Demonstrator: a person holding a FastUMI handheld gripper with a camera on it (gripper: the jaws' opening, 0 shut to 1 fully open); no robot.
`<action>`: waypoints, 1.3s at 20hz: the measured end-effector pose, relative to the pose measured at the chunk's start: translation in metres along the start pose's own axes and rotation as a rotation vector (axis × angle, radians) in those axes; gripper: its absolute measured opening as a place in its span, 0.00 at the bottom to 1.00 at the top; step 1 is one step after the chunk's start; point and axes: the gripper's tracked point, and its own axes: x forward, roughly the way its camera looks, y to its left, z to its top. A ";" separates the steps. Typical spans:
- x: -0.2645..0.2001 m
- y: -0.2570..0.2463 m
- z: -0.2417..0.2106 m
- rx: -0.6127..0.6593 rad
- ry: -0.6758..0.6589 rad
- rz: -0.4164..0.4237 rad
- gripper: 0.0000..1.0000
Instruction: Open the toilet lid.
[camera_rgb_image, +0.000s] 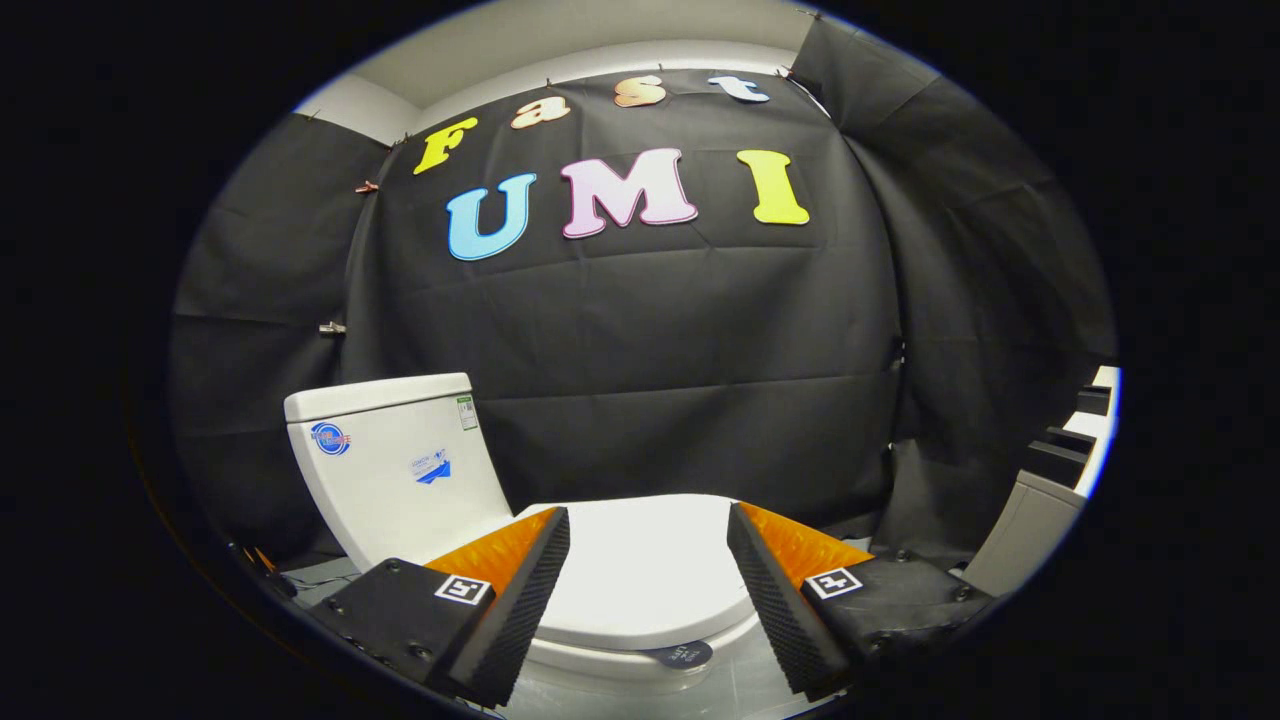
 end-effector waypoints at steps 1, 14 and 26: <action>-0.001 0.000 -0.001 0.001 0.003 -0.001 0.98; 0.012 -0.018 -0.003 0.047 0.034 -0.036 0.98; 0.020 -0.045 -0.068 0.059 0.207 -0.076 0.98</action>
